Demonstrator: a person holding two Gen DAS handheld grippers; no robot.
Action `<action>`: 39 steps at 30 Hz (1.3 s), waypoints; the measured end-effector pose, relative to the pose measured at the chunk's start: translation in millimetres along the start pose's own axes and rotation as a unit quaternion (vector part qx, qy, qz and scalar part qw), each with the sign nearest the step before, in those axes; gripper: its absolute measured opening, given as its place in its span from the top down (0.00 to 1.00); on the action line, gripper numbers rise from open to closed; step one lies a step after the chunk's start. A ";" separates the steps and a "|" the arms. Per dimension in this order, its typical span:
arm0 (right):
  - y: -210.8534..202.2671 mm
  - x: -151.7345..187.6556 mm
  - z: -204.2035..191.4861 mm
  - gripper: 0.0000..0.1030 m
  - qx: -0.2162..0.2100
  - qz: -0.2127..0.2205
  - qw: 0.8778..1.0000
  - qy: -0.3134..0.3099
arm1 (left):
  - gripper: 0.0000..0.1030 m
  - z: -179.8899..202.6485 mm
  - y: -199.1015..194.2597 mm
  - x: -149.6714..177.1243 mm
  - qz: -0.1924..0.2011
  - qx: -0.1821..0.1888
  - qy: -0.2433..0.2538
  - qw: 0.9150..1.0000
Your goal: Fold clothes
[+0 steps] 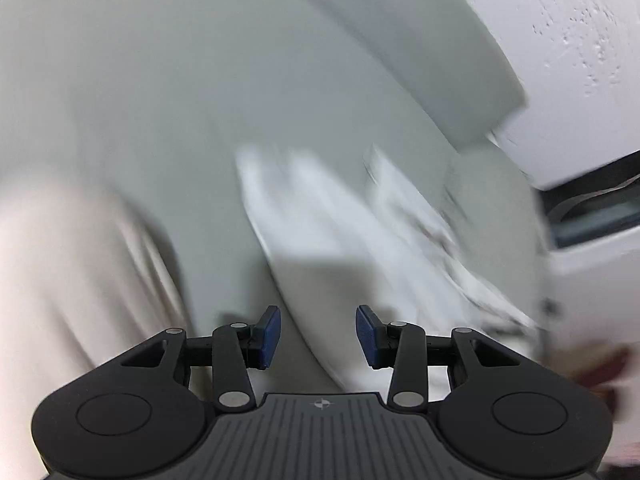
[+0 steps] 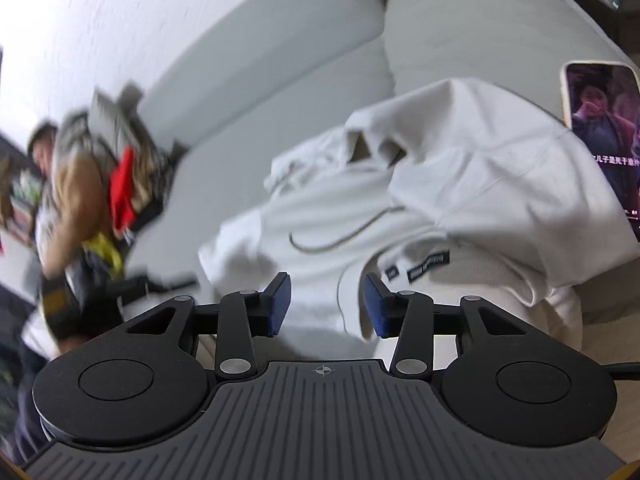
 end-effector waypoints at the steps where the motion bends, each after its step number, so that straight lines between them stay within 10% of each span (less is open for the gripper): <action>1: -0.8 -3.3 2.8 0.54 -0.007 0.005 1.000 0.015 | 0.62 -1.1 1.9 12.4 -0.026 0.025 -0.028 0.999; 14: -11.5 -9.8 16.9 0.53 -0.051 0.043 0.995 0.072 | 0.69 -19.9 31.1 36.0 -0.033 0.107 -0.151 0.982; 28: -11.0 -11.4 26.1 0.53 -0.046 0.049 0.995 0.077 | 0.63 -25.1 37.8 24.2 -0.012 0.138 -0.123 0.983; 39: -108.9 -46.1 55.5 0.53 -0.012 0.261 0.948 0.181 | 0.64 1.6 69.3 23.9 -0.052 0.173 -0.116 0.977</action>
Point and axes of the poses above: each gripper's, at about its wrist camera, not at the fingertips, and y roughly the way its jaws point, z to its right, x to its underside, the point moved 5 cm from there along y, roughly the way its jaws point, and after that the axes turned 3 degrees about z, right-handed, at the moved point
